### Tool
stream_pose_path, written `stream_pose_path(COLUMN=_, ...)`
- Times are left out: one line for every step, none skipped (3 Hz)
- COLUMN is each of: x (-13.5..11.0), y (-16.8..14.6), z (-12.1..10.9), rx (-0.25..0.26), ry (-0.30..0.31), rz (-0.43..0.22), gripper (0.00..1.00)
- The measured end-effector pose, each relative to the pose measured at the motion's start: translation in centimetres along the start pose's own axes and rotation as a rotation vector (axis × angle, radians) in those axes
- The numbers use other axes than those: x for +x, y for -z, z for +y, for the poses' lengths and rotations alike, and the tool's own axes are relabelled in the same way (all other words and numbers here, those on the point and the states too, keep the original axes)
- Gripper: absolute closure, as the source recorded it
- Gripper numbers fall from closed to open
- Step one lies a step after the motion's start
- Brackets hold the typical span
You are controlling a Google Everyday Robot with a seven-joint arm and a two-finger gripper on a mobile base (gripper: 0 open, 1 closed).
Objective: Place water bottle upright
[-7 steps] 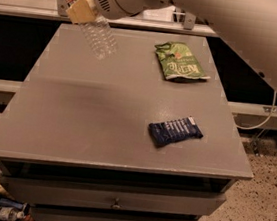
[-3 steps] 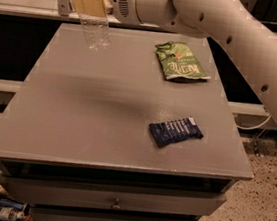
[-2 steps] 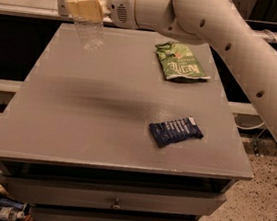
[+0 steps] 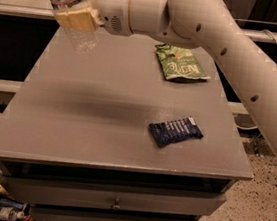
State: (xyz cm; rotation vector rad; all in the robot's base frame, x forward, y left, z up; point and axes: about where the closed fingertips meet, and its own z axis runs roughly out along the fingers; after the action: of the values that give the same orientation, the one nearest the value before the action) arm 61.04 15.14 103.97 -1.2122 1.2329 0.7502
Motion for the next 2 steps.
stream_pose_path(x=0.6, y=-0.9, z=1.7, rx=-0.036, ry=-0.072, rz=0.025, gripper=1.00)
stream_pose_path(x=1.2, y=-1.8, z=3.0, rx=-0.037, ry=-0.184, rz=0.022, gripper=1.00)
